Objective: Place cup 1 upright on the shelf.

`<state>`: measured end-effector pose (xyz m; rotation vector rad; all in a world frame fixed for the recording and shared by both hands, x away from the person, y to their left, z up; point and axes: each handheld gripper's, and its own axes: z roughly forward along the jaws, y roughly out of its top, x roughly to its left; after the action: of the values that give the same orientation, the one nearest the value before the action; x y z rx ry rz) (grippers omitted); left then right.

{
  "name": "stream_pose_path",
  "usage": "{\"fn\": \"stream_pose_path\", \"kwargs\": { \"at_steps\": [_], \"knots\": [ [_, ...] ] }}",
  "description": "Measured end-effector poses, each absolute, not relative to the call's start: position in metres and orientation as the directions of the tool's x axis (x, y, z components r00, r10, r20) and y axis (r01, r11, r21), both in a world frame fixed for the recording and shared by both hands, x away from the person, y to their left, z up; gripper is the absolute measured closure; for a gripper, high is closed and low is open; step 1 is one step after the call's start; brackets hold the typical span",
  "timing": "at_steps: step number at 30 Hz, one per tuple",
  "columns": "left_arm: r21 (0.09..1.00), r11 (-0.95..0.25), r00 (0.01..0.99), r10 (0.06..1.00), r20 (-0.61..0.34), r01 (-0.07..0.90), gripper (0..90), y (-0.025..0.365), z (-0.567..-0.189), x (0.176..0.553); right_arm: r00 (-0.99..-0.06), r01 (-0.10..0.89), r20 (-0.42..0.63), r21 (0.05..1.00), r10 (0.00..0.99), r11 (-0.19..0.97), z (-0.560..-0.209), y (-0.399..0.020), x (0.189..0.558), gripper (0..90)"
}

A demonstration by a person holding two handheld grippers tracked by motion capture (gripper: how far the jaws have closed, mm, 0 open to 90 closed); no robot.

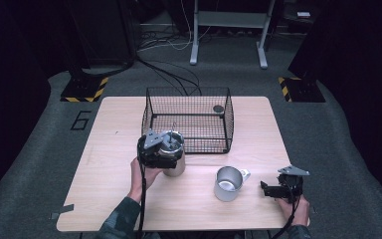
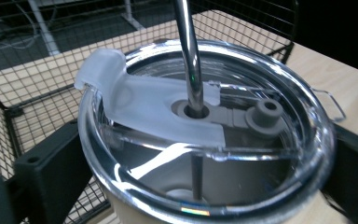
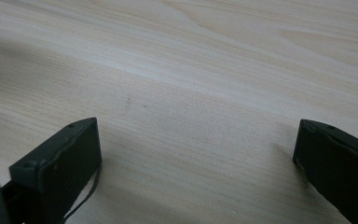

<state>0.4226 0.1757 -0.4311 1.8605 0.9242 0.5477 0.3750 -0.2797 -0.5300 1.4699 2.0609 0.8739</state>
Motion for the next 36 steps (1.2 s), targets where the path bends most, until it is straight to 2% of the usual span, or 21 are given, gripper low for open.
{"fn": "stream_pose_path", "kwargs": {
  "at_steps": [23, 36],
  "knots": [
    [0.896, -0.257, 0.612, 0.790, -0.021, 0.362, 3.7, 0.174, -0.428, 0.419, -0.324, 0.654, -0.005, 0.722, 0.946, 0.227, -0.530, -0.280, 0.375, 0.5],
    [0.898, -0.271, 0.647, 0.762, -0.020, 0.347, 3.6, 0.176, -0.406, 0.413, -0.324, 0.654, -0.005, 0.721, 0.946, 0.228, -0.530, -0.280, 0.375, 0.5]
  ]
}}
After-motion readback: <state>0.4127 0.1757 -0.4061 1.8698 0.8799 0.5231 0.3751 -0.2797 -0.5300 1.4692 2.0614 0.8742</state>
